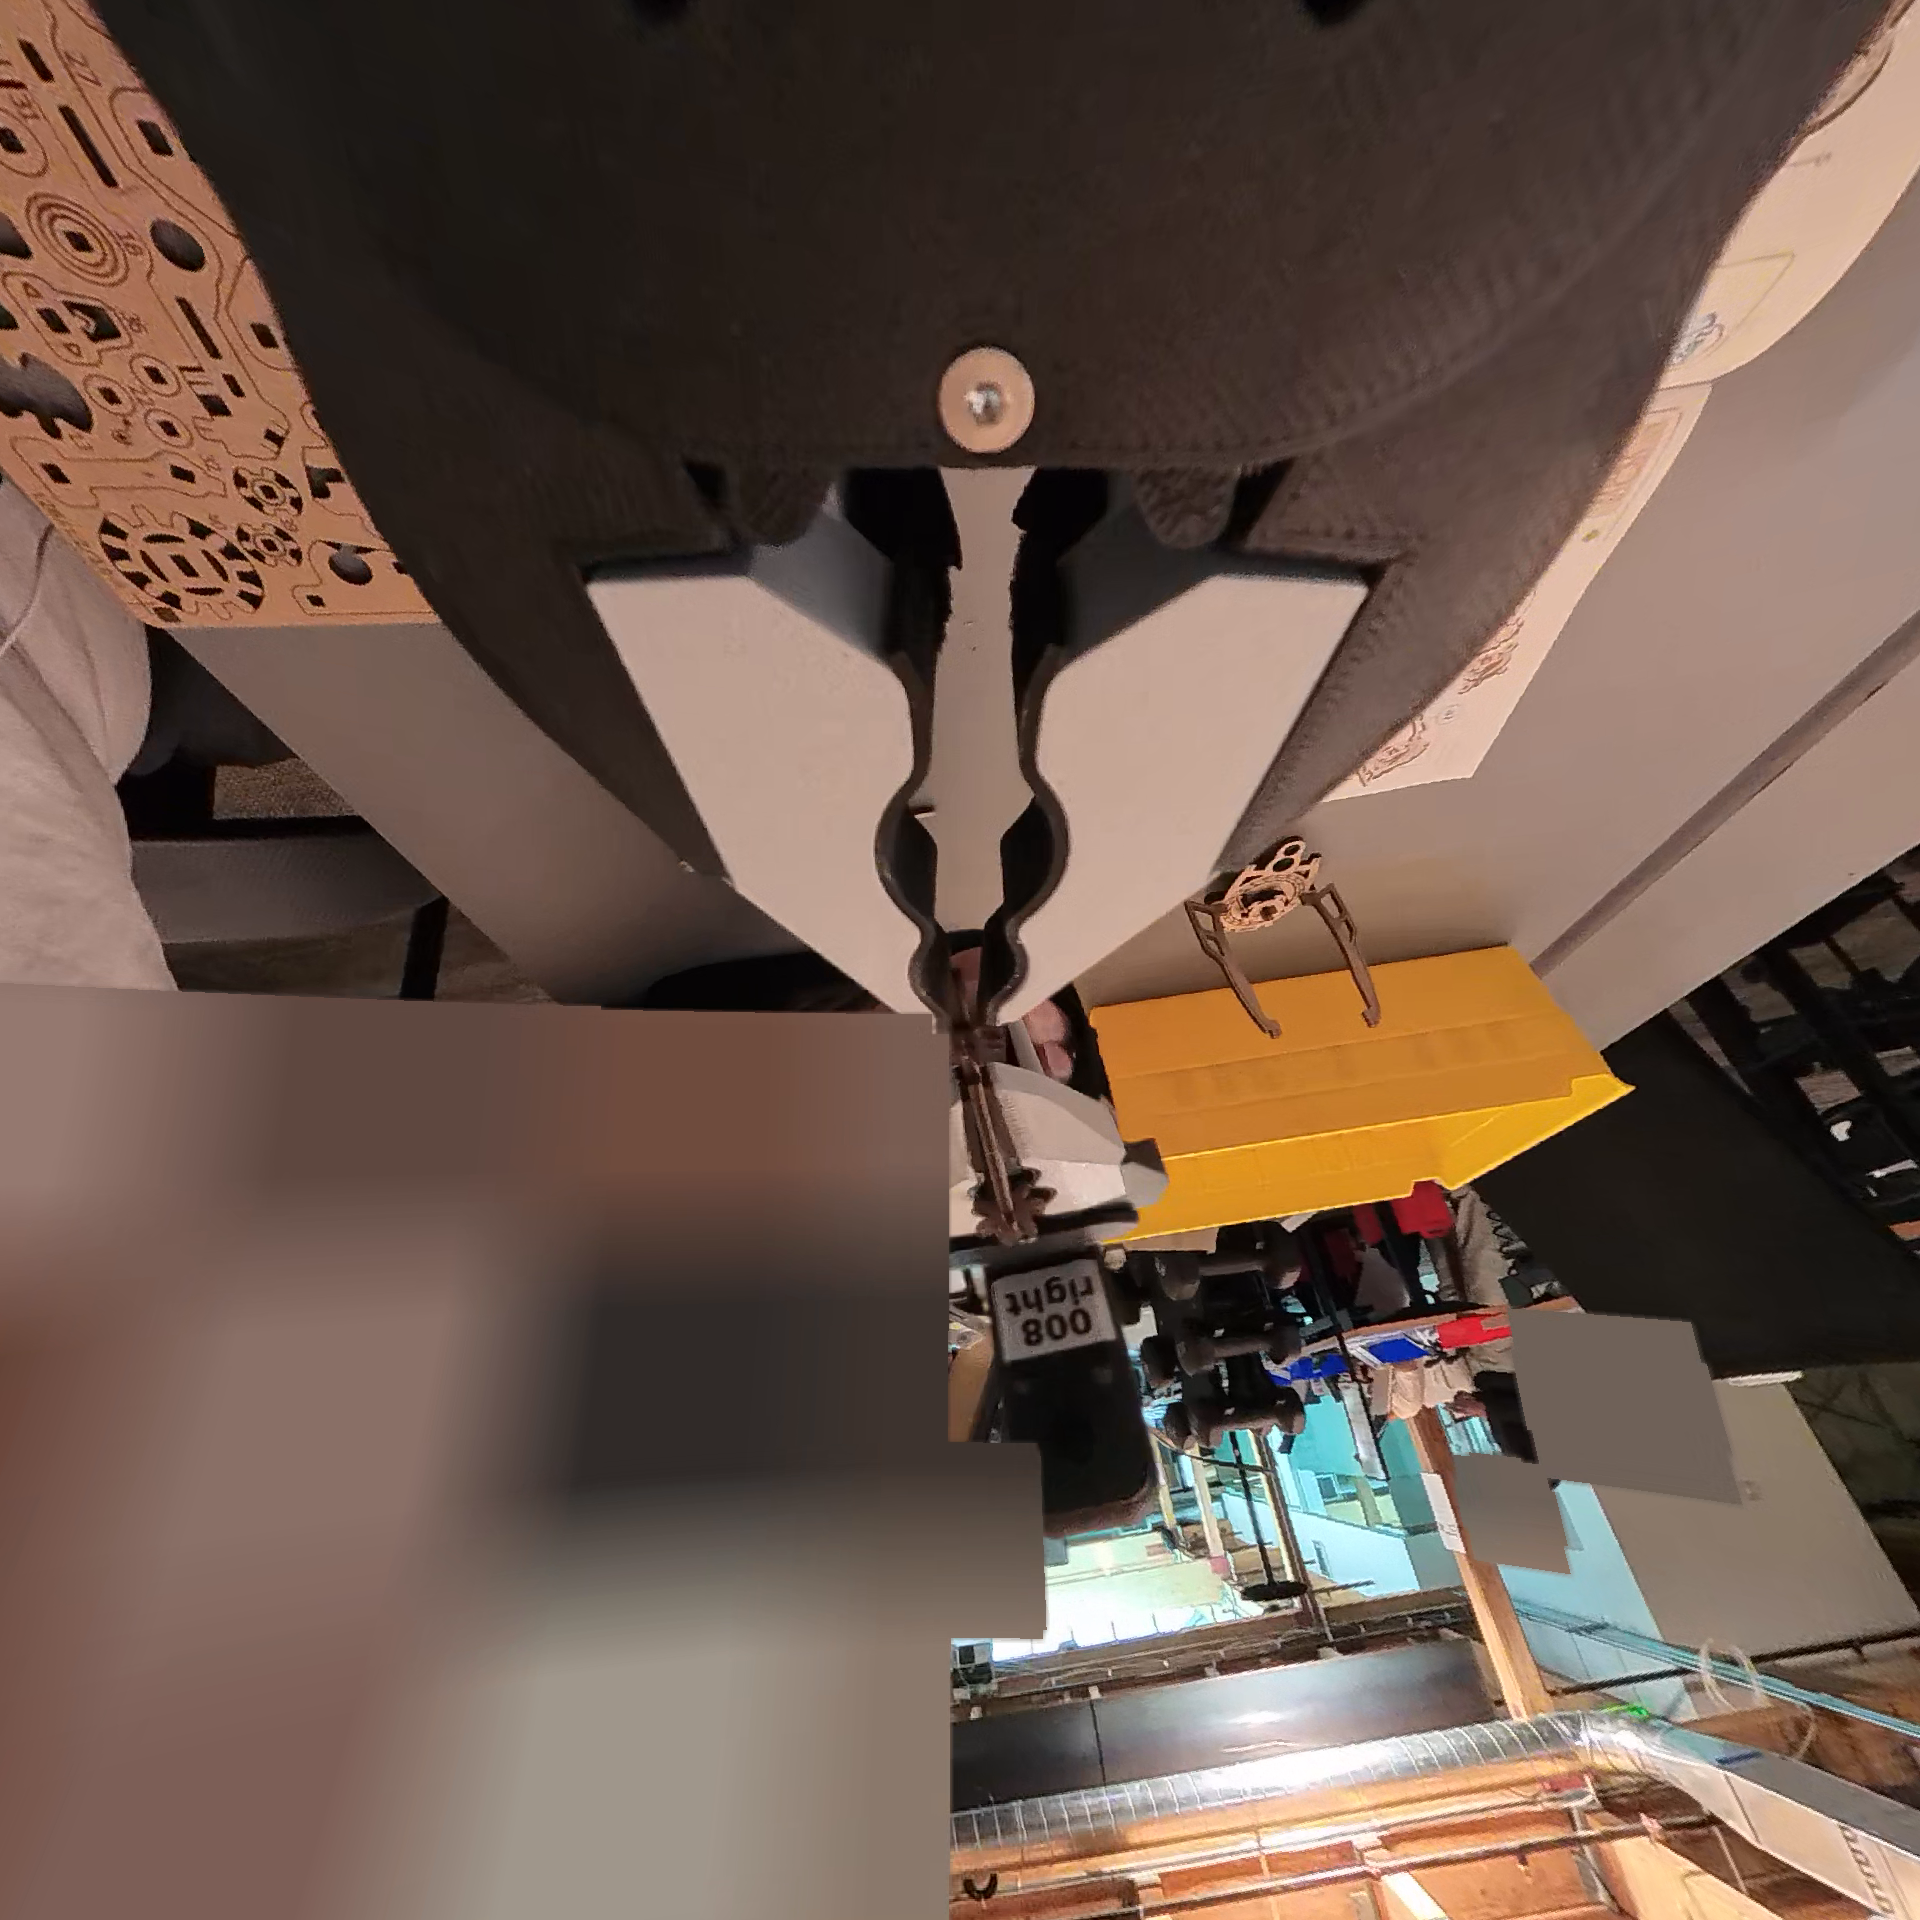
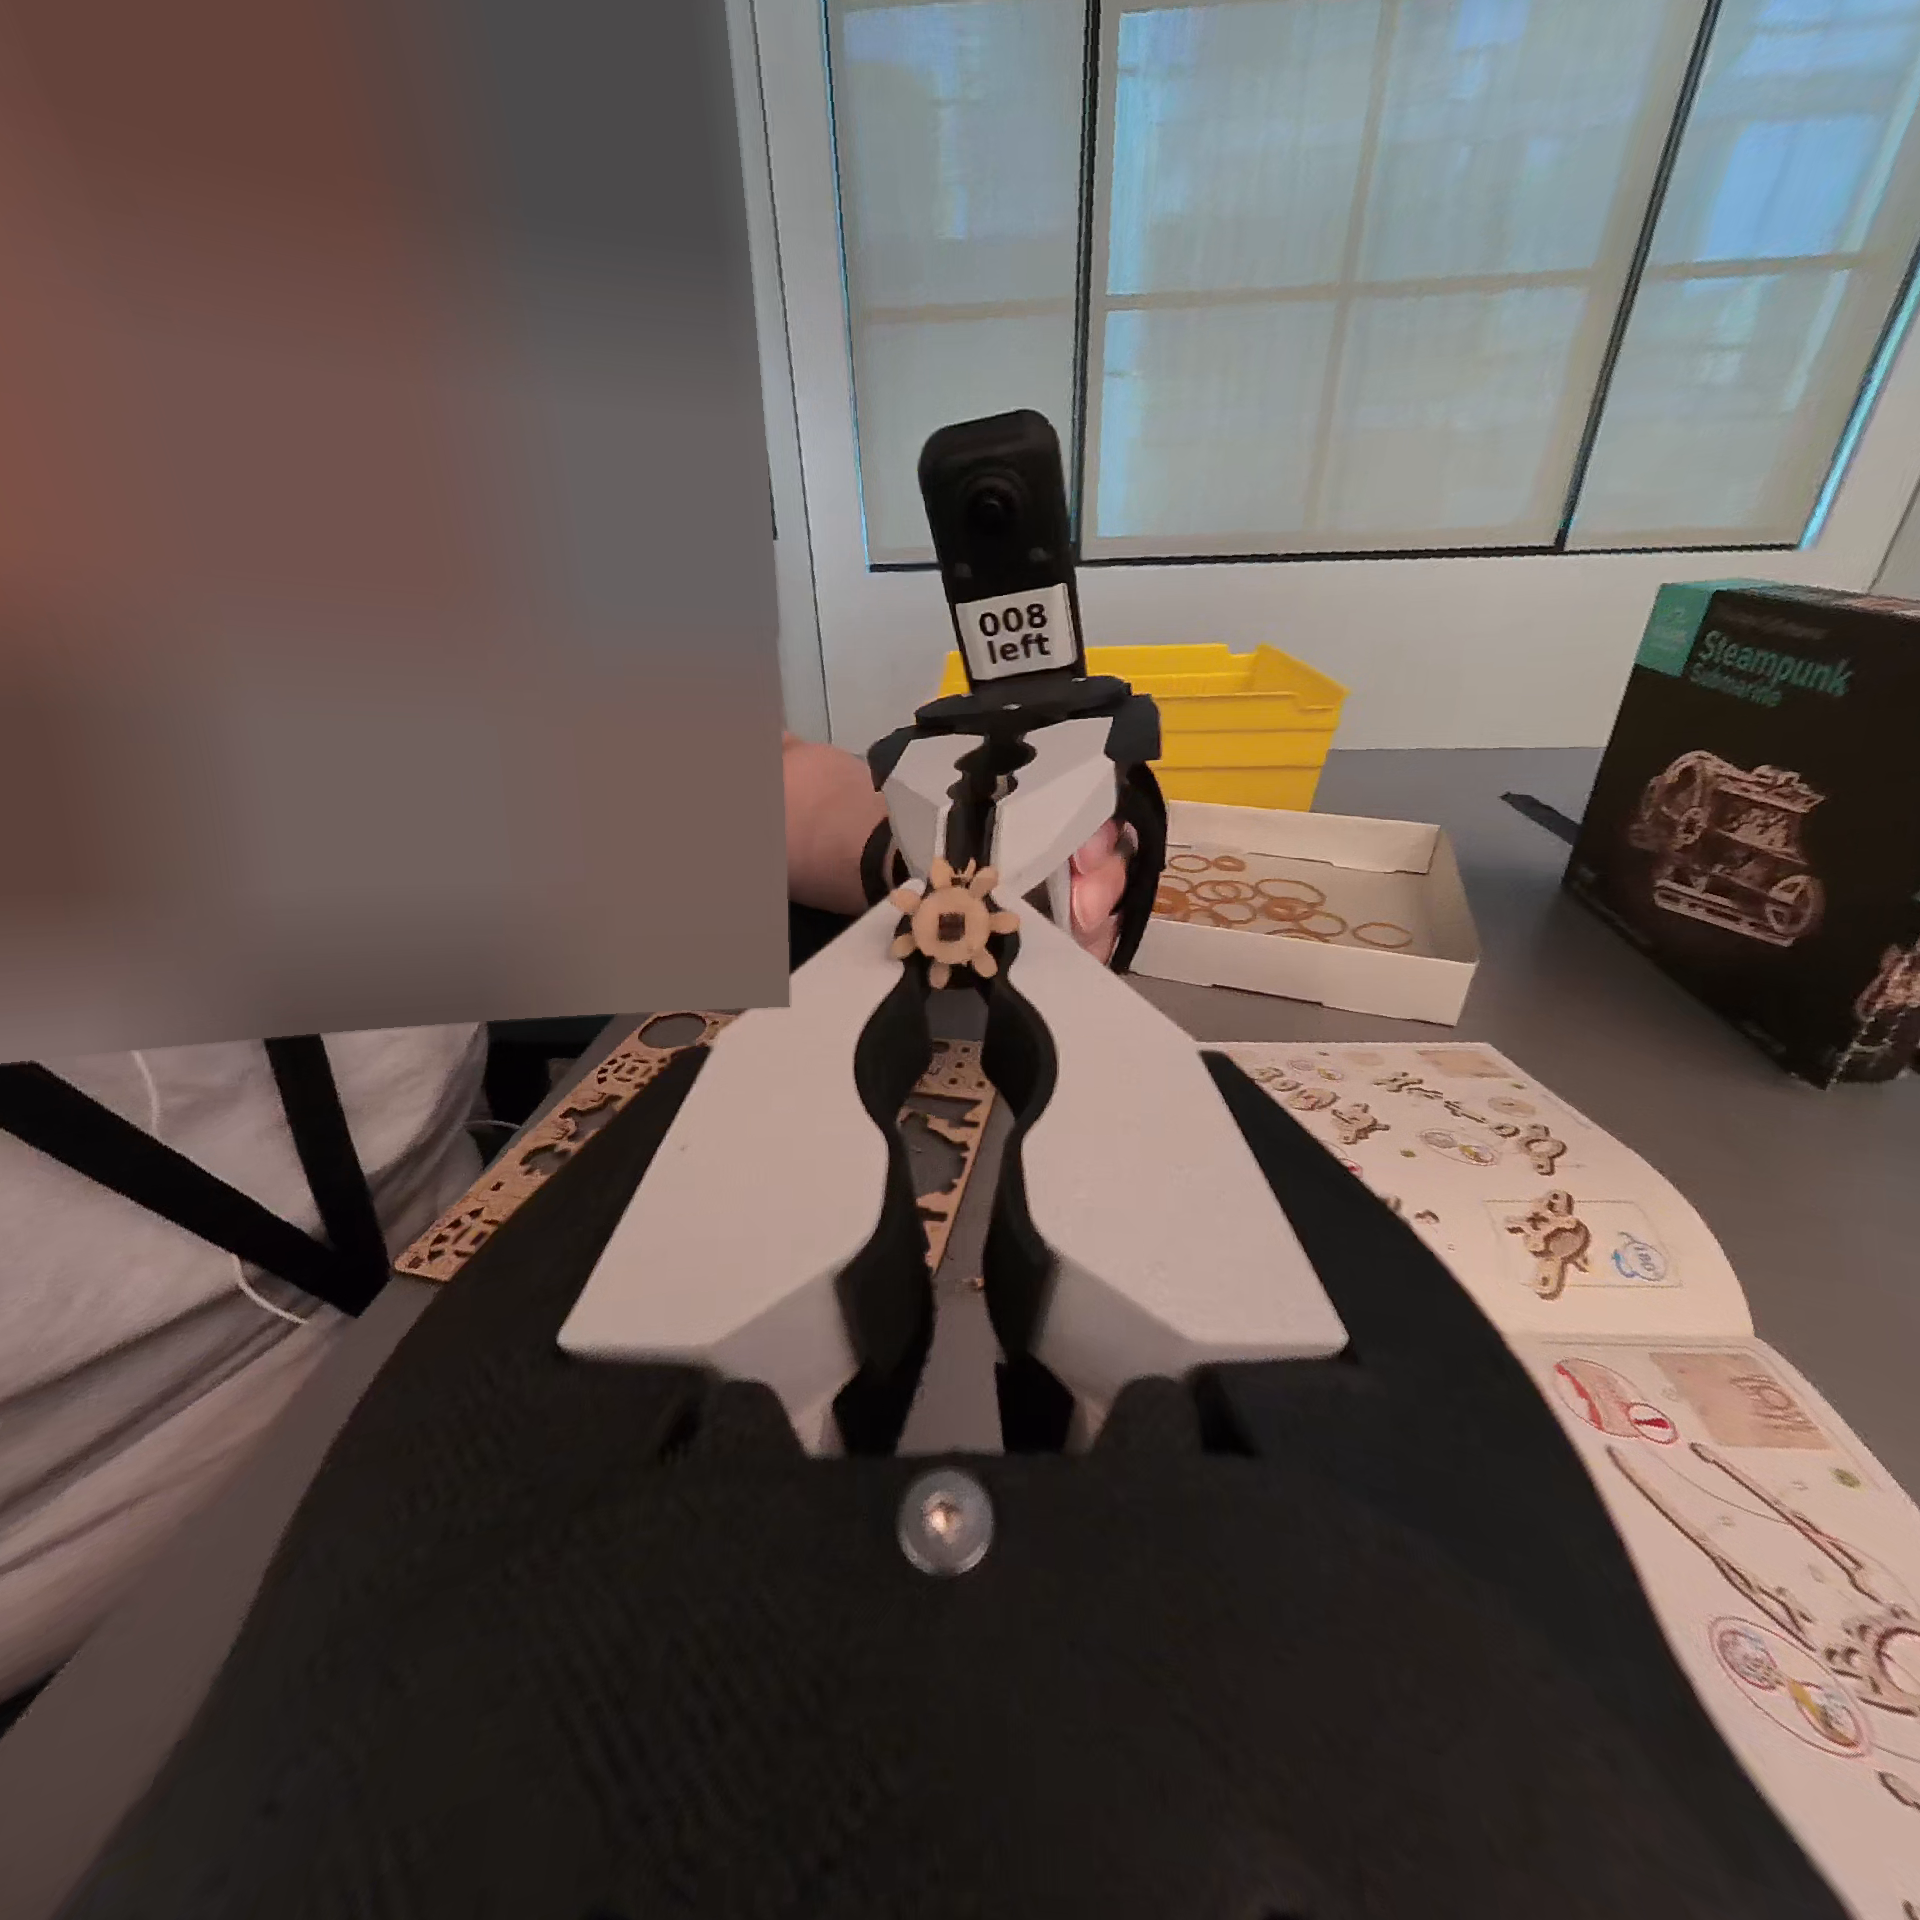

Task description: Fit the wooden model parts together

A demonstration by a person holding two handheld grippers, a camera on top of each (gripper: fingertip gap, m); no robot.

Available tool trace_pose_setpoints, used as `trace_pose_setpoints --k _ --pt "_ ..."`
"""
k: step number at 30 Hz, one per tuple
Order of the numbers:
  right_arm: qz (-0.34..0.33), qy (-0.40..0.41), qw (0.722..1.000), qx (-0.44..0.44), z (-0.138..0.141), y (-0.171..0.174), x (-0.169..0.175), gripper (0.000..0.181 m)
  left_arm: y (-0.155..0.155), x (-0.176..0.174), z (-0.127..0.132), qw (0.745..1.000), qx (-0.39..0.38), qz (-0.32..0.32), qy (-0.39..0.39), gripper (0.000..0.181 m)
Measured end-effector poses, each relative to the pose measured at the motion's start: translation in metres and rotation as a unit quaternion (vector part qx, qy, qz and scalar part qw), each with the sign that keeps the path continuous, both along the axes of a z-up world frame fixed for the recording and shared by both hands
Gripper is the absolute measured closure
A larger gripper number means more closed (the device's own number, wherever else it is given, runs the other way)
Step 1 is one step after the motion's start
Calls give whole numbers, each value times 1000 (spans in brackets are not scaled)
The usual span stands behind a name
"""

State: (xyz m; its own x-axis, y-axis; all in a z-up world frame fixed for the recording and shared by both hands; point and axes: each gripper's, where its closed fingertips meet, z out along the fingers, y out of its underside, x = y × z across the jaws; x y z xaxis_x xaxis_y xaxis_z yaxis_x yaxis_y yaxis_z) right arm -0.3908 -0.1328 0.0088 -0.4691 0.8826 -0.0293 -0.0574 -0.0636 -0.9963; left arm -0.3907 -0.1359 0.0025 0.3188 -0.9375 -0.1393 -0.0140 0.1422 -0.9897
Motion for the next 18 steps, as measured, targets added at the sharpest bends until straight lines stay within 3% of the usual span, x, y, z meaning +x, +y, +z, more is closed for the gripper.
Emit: trace_pose_setpoints --k 6,14,18 --pt "10 -3 1000 -17 -1 0 -1 179 1 -1 -1 1000 -6 -2 3 180" --pt "-84 24 995 42 0 11 -7 179 12 -8 1 999 -26 30 -17 181" --pt "-24 9 1000 -8 -2 5 -4 179 5 -4 -1 1000 -8 12 2 181"
